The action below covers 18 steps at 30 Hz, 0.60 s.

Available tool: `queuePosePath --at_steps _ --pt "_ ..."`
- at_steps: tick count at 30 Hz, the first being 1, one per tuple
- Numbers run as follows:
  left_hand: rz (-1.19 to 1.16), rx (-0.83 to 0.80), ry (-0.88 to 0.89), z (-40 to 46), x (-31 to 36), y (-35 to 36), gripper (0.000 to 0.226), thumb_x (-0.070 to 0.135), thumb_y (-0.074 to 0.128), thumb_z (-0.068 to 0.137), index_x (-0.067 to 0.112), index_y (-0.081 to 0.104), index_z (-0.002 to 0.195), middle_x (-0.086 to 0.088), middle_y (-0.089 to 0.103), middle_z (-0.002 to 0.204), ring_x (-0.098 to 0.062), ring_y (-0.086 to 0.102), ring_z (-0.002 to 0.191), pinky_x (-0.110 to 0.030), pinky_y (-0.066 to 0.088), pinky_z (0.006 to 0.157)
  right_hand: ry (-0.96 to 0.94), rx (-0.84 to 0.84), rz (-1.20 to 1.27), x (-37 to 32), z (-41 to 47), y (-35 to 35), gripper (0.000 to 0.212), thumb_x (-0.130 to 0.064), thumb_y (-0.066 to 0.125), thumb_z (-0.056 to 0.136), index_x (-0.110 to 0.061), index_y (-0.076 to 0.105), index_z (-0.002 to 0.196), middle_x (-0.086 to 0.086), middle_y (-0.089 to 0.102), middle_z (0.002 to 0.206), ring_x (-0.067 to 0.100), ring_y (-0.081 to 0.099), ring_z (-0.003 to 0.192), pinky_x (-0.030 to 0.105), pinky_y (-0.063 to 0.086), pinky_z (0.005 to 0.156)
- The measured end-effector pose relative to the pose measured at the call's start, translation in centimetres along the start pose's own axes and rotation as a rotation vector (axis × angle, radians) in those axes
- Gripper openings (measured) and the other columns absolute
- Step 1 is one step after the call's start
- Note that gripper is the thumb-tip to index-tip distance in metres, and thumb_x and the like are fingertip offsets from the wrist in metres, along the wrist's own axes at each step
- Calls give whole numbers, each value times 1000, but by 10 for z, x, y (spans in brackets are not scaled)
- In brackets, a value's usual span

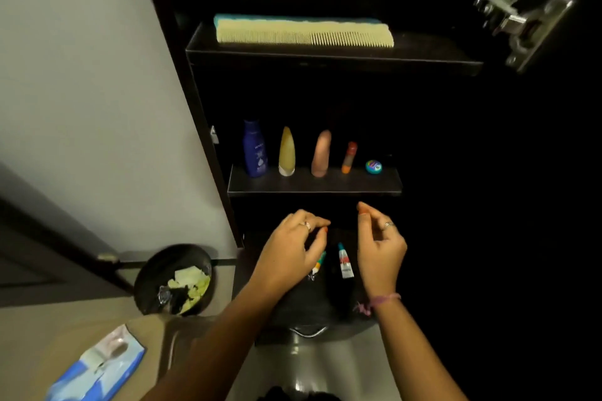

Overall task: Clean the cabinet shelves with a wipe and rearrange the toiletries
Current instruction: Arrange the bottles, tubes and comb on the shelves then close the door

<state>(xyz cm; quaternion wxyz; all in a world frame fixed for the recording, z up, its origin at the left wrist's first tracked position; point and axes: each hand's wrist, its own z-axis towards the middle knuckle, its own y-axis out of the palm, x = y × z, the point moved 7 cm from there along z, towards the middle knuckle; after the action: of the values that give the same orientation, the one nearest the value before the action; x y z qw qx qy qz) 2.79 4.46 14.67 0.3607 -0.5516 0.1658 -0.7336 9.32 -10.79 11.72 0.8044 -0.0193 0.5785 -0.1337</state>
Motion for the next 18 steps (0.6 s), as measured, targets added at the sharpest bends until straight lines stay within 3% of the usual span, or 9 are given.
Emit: queuePosePath --at_steps 3,6,9,12,14,18 --pt "-133 -131 -272 -9 -52 51 16 9 58 86 8 69 99 4 59 78 0 58 65 -8 40 70 220 -96 -177 67 -9 7 20 -13 54 93 -10 70 103 1 69 99 15 65 97 13 44 81" --pt "-101 -212 -475 -16 -100 93 18 5 54 84 4 69 93 -1 63 75 -17 65 73 -4 37 61 367 -269 -387 120 -15 19 24 -15 50 94 -3 68 106 12 68 106 26 63 102 27 47 87" --pt "-58 -279 -570 -19 -133 133 19 2 53 84 -2 68 95 -16 68 96 -28 63 87 -20 45 80 427 -442 -606 162 -17 30 28 -16 49 95 -2 60 116 15 60 119 27 59 107 32 47 92" --pt "-18 -349 -638 -19 -153 166 33 11 63 84 -1 59 114 -20 58 114 -31 59 102 -33 44 95 422 -573 -776 189 -18 41 33 -19 52 93 -3 54 121 16 55 121 29 56 110 33 46 92" --pt "43 -372 -674 -19 -165 183 44 19 63 85 1 52 124 -19 52 122 -31 53 111 -36 42 99 433 -627 -837 205 -20 46 39 -22 54 91 -4 50 125 15 52 123 30 54 113 34 46 92" --pt "146 -425 -708 -22 -180 204 41 20 58 87 4 50 124 -18 50 125 -33 51 115 -41 43 99 424 -645 -891 225 -21 51 41 -24 54 92 -4 47 126 14 51 124 29 52 114 35 47 92"
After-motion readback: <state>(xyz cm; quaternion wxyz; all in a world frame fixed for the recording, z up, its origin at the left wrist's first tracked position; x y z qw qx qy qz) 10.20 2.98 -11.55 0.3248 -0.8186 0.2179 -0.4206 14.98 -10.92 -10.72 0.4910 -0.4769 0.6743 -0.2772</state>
